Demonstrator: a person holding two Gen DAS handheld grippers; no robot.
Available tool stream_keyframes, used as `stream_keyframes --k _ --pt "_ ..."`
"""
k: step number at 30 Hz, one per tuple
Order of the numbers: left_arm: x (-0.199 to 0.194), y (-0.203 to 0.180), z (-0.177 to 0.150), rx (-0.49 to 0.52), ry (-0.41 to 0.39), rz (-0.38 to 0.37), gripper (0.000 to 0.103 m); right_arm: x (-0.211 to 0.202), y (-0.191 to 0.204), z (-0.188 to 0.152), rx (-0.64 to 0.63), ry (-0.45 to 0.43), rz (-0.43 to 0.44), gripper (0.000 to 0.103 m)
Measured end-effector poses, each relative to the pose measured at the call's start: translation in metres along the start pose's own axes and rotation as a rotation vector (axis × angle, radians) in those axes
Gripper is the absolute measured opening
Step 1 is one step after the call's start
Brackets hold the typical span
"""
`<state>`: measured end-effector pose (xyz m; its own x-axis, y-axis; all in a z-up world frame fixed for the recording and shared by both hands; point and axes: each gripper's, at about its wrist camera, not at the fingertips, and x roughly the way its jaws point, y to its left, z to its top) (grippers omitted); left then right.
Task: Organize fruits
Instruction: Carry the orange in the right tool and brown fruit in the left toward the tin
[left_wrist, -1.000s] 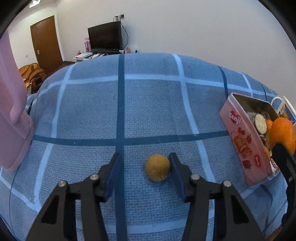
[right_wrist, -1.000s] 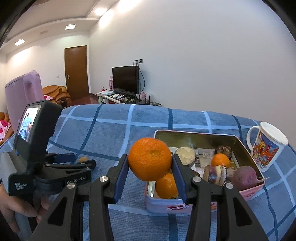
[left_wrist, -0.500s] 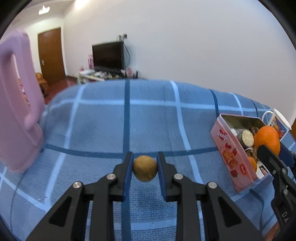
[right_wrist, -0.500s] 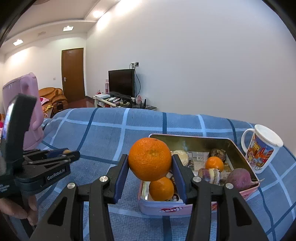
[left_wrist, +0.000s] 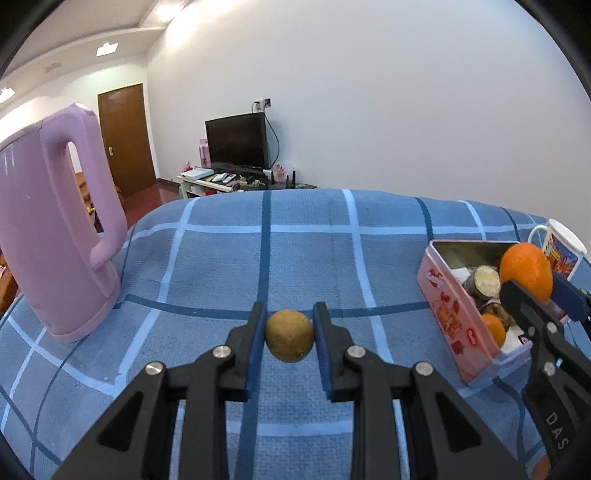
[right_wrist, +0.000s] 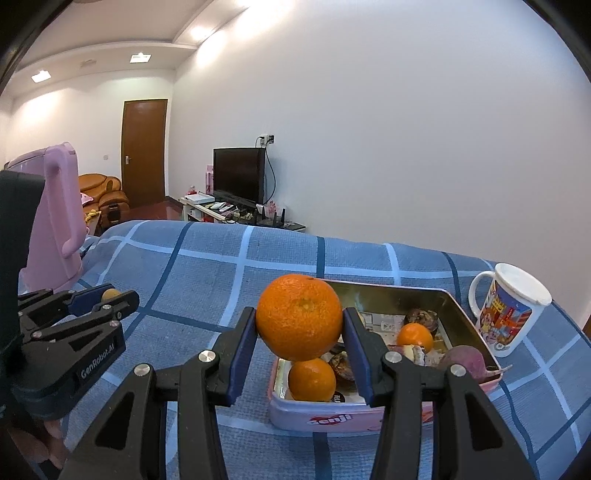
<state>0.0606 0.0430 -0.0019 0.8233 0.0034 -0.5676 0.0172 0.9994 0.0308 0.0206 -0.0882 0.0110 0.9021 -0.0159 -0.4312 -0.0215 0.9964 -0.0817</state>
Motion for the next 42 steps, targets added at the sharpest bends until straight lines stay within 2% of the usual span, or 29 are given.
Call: stream_keyframes --k 20,42 --pt "-0.034 -0.035 -0.017 0.026 -0.035 0.021 0.027 -0.021 -0.026 -0.011 -0.008 -0.007 -0.031 0.049" --pt "-0.04 -0.093 -0.019 0.067 -0.031 -0.055 0.027 -0.032 -0.081 -0.019 0.0 -0.016 -0.112 0.049"
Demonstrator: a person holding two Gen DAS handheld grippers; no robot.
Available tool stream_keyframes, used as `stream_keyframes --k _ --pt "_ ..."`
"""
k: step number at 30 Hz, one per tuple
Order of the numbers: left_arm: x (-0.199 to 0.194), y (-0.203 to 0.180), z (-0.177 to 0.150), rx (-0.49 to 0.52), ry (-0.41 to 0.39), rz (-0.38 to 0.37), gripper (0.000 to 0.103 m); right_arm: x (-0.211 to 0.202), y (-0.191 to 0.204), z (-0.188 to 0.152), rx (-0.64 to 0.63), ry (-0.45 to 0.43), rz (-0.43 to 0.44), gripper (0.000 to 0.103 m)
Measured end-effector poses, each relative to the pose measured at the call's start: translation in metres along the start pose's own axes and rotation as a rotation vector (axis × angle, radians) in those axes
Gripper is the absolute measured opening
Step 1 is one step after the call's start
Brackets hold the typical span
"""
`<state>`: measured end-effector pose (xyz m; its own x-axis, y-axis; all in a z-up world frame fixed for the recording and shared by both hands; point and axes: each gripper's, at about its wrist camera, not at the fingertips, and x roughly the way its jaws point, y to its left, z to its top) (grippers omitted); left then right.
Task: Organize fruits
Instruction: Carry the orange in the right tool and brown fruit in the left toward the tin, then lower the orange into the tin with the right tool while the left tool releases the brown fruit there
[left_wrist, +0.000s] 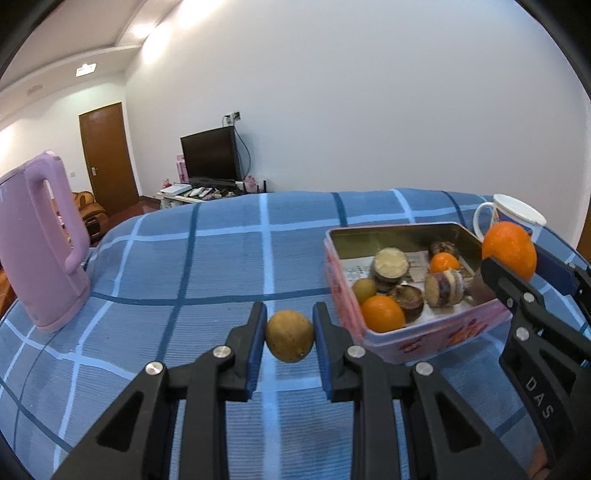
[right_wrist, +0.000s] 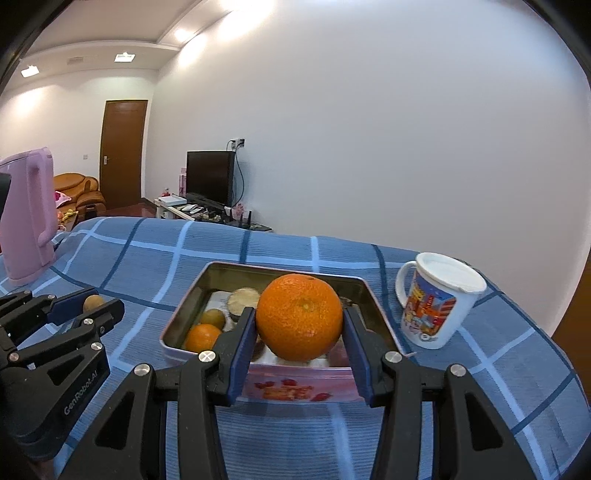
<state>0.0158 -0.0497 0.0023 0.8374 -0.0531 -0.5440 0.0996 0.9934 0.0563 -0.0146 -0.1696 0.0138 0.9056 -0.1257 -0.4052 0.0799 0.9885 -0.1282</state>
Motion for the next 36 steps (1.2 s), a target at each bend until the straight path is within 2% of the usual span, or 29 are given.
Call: stream_keyframes --k 9,15,25,34,36 --pt "0.005 -0.027 0.005 0.0 0.007 -0.054 0.027 0.005 -0.029 -0.002 0.016 0.006 -0.051 0.049" --pt "0.007 -0.042 0.01 0.001 -0.017 -0.09 0.027 0.012 -0.046 0.0 0.033 0.013 -0.079 0.049" --pt "0.029 -0.064 0.027 -0.022 -0.006 -0.156 0.027 0.036 -0.062 0.008 0.046 0.033 -0.136 0.049" --pt "0.058 -0.079 0.04 -0.028 0.041 -0.177 0.027 0.074 -0.068 0.018 0.071 0.099 -0.091 0.049" --pt "0.064 -0.08 0.042 -0.033 0.057 -0.185 0.027 0.089 -0.07 0.021 0.08 0.129 -0.044 0.049"
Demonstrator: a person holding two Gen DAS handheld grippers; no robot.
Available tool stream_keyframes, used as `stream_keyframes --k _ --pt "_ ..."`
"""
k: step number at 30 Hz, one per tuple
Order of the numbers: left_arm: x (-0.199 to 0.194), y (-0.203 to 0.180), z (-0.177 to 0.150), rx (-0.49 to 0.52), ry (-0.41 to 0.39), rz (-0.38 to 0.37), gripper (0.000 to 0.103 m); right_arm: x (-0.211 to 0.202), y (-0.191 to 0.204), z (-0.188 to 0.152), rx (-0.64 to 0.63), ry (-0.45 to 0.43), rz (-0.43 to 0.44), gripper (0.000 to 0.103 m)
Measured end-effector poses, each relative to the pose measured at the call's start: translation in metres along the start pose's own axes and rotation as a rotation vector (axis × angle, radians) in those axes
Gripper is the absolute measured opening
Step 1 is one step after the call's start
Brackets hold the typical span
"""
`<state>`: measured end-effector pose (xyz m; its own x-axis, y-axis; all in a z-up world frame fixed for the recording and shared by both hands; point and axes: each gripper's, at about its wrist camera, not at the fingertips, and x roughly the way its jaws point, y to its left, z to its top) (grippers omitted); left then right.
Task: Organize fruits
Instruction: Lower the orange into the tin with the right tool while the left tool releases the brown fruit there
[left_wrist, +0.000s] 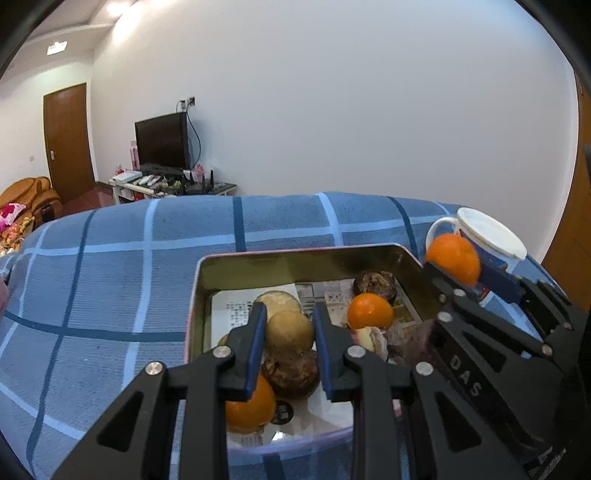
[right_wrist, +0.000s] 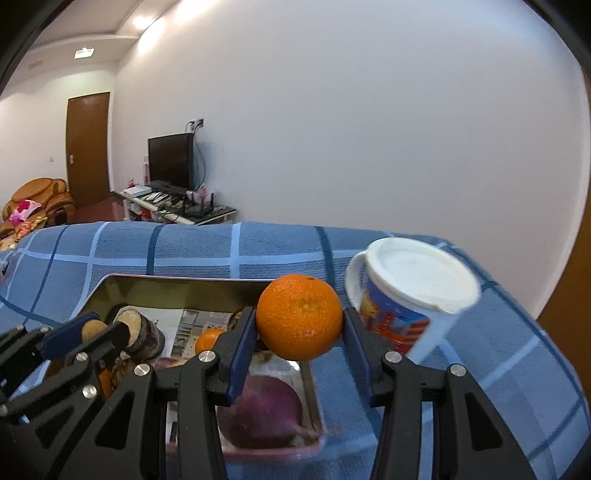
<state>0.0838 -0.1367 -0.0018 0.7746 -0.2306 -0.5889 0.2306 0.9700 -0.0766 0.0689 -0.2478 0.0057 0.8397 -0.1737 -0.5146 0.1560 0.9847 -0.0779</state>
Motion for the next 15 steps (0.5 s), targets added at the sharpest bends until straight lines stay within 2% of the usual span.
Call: stream_keyframes --k 6,8,11,13,15 --pt "0.011 0.002 0.003 -0.02 0.035 -0.002 0.026 0.024 0.004 0.005 -0.004 0.072 0.11 0.049" --pt "0.015 0.006 0.004 -0.042 0.053 -0.004 0.027 0.028 0.005 0.005 -0.002 0.088 0.123 0.05" --pt "0.019 0.011 0.003 -0.073 0.068 0.016 0.04 0.036 0.001 0.003 0.013 0.12 0.17 0.05" --pt "0.017 0.015 0.002 -0.093 0.064 0.046 0.056 0.041 -0.003 0.002 0.034 0.14 0.192 0.05" --pt "0.014 0.017 0.001 -0.099 0.055 0.032 0.059 0.037 -0.008 0.0 0.059 0.12 0.221 0.051"
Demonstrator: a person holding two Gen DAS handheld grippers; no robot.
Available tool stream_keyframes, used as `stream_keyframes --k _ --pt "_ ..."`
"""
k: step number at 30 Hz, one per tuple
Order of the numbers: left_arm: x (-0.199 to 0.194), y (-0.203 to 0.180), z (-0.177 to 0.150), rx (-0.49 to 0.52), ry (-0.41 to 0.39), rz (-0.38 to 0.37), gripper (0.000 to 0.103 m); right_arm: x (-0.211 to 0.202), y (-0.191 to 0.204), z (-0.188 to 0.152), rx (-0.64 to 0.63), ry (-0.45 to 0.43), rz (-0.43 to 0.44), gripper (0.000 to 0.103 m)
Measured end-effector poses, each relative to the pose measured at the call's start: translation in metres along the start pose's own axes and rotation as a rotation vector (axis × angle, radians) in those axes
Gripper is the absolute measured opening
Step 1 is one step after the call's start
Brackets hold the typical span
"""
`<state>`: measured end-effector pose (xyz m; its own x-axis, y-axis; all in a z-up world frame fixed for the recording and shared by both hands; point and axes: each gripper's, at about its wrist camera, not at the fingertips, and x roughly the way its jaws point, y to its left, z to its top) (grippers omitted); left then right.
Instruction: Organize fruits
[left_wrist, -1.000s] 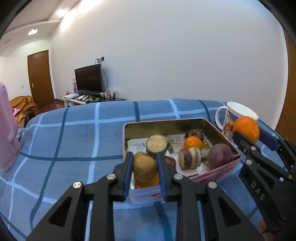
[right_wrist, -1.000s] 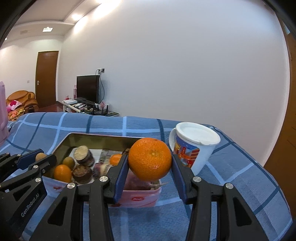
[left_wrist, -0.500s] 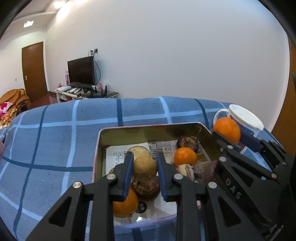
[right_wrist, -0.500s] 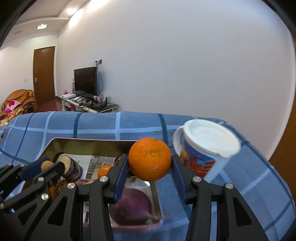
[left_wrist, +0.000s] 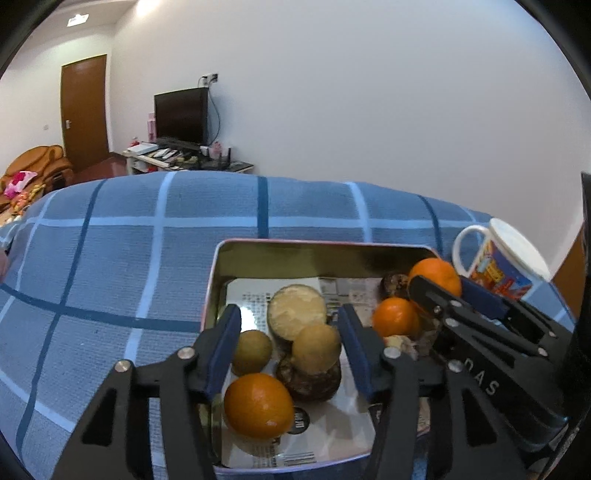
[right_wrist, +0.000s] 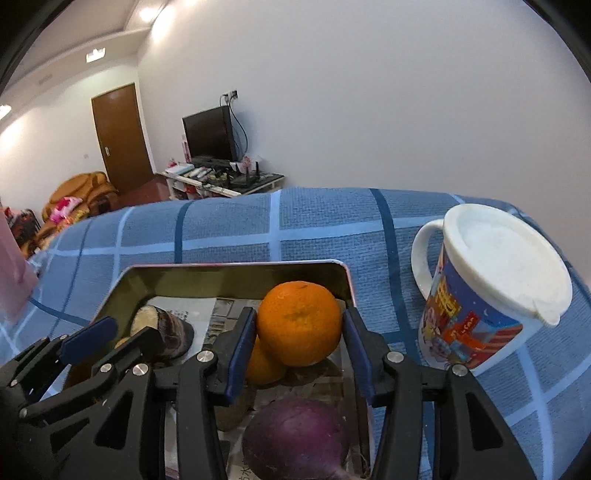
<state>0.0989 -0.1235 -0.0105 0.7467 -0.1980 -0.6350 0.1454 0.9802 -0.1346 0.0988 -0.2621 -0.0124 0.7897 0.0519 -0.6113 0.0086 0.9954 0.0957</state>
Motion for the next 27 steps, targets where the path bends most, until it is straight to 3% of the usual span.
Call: stream_keyframes --k 3,6,8,9,10,11,13,16,27 --pt "-0.006 0.001 0.0 -0.006 -0.003 0.028 0.067 -0.006 0.0 -0.001 -0.011 -0.029 -0.002 0.051" --pt "-0.015 0.005 -0.001 -0.023 -0.015 -0.012 0.073 -0.023 -0.002 -0.004 0.0 -0.088 0.014 0.052" --pt "-0.025 0.013 -0.003 -0.058 -0.053 -0.028 0.083 -0.035 -0.003 -0.004 0.02 -0.126 0.024 0.059" --pt "-0.03 0.016 -0.004 -0.077 -0.076 -0.01 0.097 -0.035 -0.003 -0.004 0.02 -0.126 0.024 0.062" --pt "-0.036 0.021 -0.007 -0.1 -0.114 0.011 0.103 -0.041 -0.005 -0.005 0.034 -0.146 0.031 0.069" --pt "-0.041 0.025 -0.009 -0.115 -0.148 0.01 0.103 -0.051 -0.013 -0.006 0.082 -0.177 0.073 0.08" --pt "-0.048 0.029 -0.01 -0.13 -0.176 -0.01 0.103 -0.059 -0.018 -0.009 0.133 -0.205 0.109 0.086" --pt "-0.052 0.029 -0.014 -0.118 -0.181 0.011 0.103 -0.065 -0.018 -0.012 0.145 -0.218 0.108 0.086" --pt "-0.076 0.019 -0.03 0.001 -0.265 0.11 0.103 -0.114 0.007 -0.042 0.039 -0.42 -0.079 0.086"
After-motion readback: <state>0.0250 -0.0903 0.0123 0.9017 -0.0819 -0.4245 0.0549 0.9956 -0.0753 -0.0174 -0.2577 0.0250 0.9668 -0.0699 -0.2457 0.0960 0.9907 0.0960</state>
